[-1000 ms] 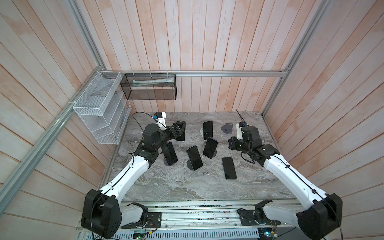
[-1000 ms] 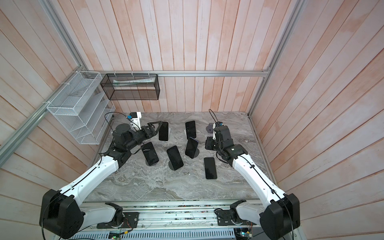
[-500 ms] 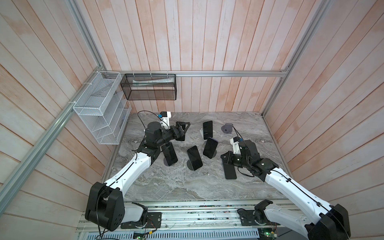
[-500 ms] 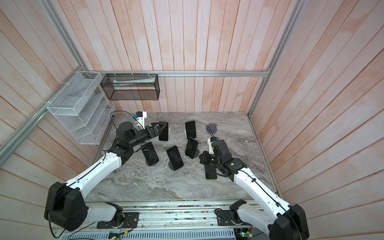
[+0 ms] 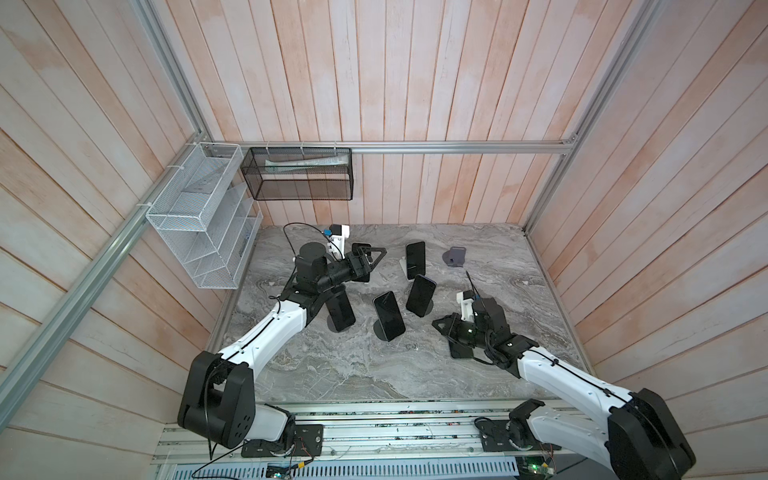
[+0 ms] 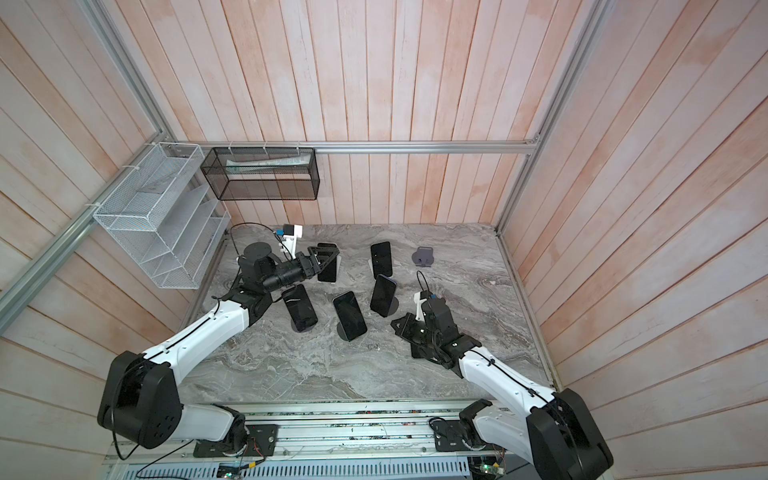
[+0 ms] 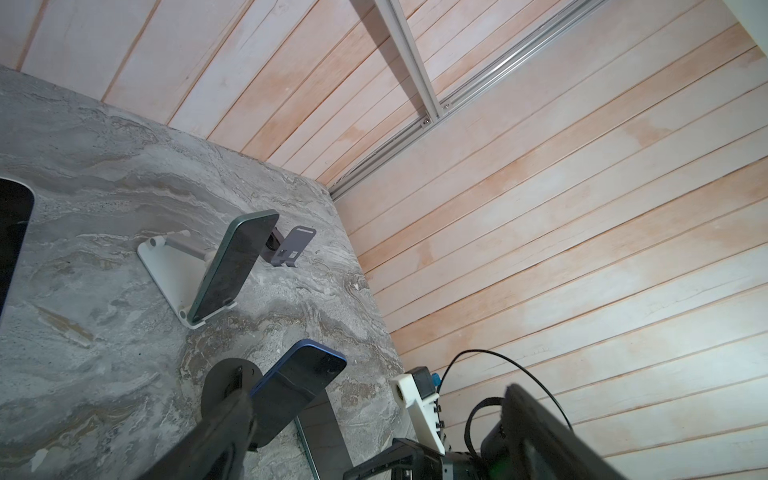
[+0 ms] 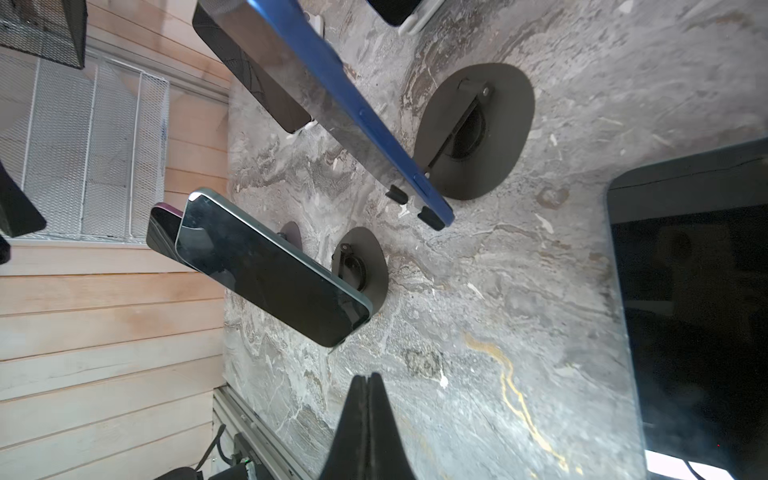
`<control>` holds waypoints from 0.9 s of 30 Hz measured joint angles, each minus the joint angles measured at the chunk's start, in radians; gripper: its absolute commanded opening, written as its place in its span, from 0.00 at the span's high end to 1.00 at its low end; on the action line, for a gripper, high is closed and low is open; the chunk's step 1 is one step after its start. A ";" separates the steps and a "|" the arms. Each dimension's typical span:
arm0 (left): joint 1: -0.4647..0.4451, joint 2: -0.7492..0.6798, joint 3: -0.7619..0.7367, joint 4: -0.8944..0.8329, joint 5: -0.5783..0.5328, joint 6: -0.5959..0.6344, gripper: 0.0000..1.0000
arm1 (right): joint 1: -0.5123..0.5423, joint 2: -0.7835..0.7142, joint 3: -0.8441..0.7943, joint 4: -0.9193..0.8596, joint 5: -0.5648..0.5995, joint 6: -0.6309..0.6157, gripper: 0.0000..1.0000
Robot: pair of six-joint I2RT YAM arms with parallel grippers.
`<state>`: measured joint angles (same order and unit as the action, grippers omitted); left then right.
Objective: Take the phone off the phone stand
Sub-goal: 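Close the right gripper on the edge of the blue phone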
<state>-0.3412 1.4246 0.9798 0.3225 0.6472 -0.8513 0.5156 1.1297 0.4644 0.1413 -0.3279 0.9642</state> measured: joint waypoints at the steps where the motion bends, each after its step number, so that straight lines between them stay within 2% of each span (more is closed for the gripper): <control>1: 0.000 0.003 0.000 0.000 0.002 0.000 0.05 | 0.000 0.016 -0.012 0.026 -0.001 0.009 1.00; 13: 0.000 0.043 0.000 -0.001 0.003 0.001 0.05 | 0.000 0.209 -0.061 0.277 -0.037 0.087 0.99; 27: 0.000 0.037 0.002 -0.001 0.001 0.008 0.06 | 0.008 0.372 -0.058 0.410 -0.051 0.139 0.98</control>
<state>-0.3412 1.4616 0.9817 0.3214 0.6479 -0.8433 0.5232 1.5013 0.4068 0.5518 -0.3790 1.1030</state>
